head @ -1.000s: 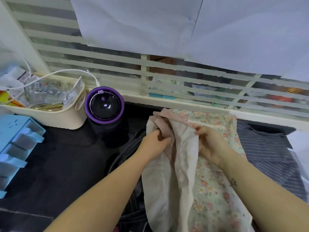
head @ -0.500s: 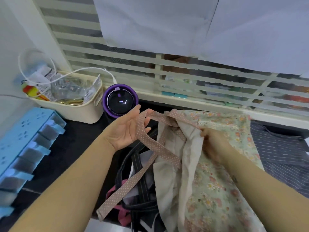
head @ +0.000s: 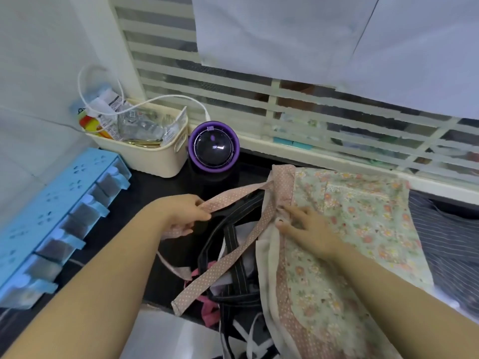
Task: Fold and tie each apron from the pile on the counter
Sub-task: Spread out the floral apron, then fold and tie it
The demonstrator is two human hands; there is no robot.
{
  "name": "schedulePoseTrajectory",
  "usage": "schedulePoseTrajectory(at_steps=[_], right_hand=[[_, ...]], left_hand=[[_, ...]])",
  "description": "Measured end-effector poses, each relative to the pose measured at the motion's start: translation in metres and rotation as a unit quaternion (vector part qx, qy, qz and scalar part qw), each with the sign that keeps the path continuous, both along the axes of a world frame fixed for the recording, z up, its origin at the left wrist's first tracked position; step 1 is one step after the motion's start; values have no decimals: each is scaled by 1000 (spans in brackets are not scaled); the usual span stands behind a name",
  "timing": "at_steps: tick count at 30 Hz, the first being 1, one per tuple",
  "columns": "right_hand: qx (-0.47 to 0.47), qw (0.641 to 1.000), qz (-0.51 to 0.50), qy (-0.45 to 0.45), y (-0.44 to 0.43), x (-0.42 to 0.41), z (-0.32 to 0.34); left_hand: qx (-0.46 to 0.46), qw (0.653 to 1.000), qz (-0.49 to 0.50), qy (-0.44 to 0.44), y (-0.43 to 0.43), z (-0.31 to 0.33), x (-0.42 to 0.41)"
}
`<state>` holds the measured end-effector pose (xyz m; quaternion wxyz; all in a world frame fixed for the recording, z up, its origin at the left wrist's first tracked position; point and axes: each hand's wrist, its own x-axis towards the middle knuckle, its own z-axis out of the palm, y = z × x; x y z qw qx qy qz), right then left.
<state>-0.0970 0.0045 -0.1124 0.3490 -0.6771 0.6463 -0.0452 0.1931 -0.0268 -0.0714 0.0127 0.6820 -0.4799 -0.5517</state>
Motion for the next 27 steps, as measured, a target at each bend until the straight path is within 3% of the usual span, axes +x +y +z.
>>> schedulePoseTrajectory(at_steps=[2,4,6,9,12,15,17,18,20,23,27], right_hand=[[-4,993,73,88,12,7,-4],[-16,984,136,118,25,6,-9],[-29,974,191,115,37,3,-11],[-79,963,241,90,52,-10,-7],[-161,959,229,41,58,-27,-1],[-223,964,132,61,72,-61,3],[-264,960,24,85,89,-93,-4],[-274,957,-49,88,98,-108,-8],[-235,947,-210,63,126,-133,-14],[-154,909,-383,-58,159,-144,-20],[-48,852,-492,-174,187,-151,-29]], left_hand=[[-50,984,-77,-150,1,-4,2],[-94,935,-172,-295,4,-5,-3],[-138,901,-205,-357,10,-3,-15],[-306,838,-289,-348,19,-3,-48],[-453,744,-429,-241,33,-17,-89],[-463,648,-581,-168,50,-42,-117],[-522,576,-620,-110,55,-55,-121],[-542,566,-616,-85,55,-60,-118],[-535,581,-612,-45,57,-64,-113],[-494,596,-632,-35,62,-70,-103],[-523,555,-643,-64,68,-77,-100]])
